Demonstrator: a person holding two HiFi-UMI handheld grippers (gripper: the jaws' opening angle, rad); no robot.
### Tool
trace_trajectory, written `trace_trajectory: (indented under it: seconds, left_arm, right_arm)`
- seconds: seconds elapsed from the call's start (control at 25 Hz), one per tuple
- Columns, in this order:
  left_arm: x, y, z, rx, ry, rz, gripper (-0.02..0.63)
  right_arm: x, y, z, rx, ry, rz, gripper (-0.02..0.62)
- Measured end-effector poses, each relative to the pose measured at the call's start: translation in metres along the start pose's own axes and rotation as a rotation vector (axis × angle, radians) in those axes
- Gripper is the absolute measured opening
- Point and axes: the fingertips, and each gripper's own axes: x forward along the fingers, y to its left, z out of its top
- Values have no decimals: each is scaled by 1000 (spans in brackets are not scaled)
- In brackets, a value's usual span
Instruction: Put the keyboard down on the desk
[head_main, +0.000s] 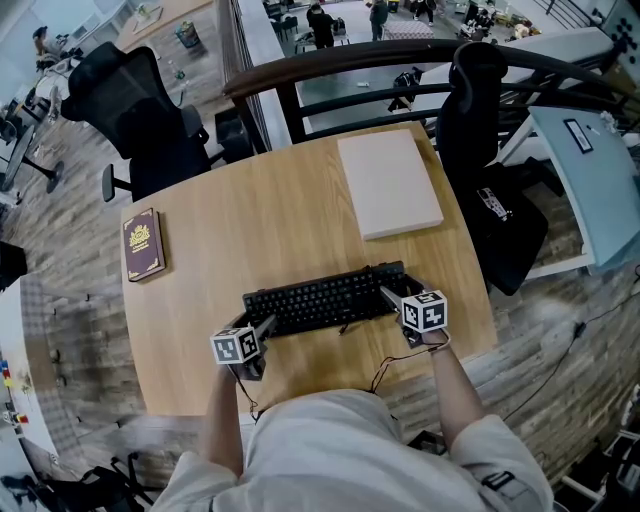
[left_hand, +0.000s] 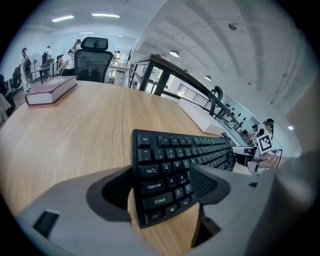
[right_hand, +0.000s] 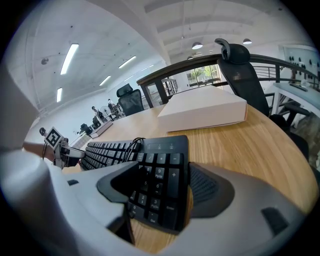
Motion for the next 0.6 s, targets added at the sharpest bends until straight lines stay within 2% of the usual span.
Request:
trace_trajectory:
  seconds: [0.6]
  left_arm:
    - [6, 5, -10, -22, 20, 26, 368]
  right_arm:
    - [3, 0, -3, 15, 9, -16, 305]
